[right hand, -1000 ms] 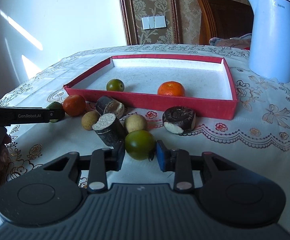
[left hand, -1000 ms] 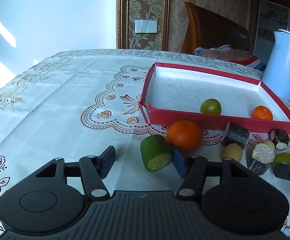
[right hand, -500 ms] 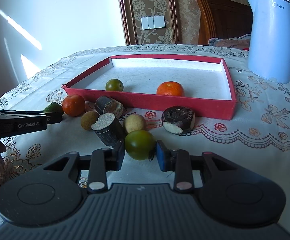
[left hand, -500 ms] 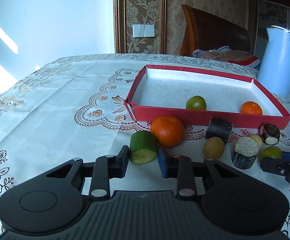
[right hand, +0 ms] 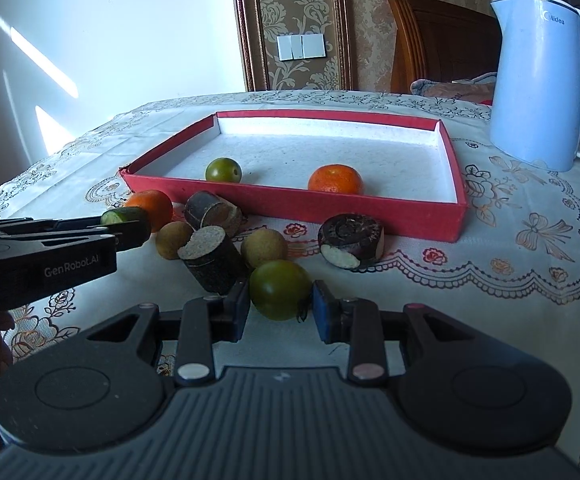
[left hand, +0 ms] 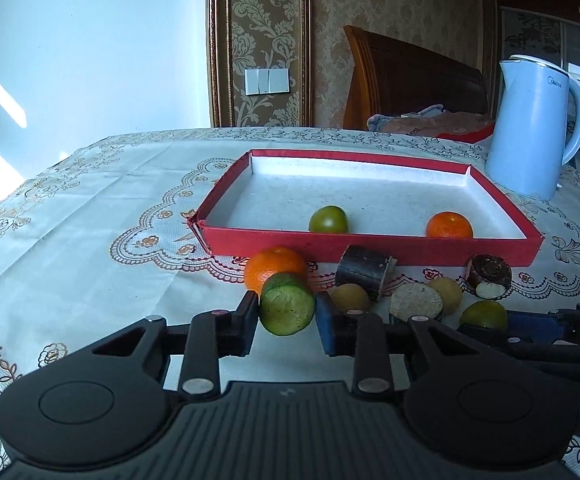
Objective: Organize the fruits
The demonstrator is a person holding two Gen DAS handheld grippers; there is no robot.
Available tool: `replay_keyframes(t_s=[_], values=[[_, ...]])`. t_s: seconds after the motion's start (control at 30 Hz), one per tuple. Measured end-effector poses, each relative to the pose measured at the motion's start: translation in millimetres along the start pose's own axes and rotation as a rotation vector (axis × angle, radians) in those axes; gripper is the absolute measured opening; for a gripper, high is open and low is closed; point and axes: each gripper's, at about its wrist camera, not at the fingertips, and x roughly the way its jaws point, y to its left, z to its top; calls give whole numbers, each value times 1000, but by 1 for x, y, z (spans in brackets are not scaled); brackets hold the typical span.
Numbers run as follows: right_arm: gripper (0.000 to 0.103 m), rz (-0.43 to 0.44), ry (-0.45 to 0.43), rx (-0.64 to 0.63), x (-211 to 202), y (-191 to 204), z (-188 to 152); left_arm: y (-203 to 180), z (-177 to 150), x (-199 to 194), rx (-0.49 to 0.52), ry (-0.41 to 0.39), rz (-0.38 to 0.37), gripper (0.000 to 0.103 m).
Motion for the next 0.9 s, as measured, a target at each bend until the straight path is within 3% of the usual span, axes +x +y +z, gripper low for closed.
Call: replay_keyframes(t_s=[0.9], values=[[30,-33,1,-31,0,6,0,-10,-2,6,-7,-23,25,31]])
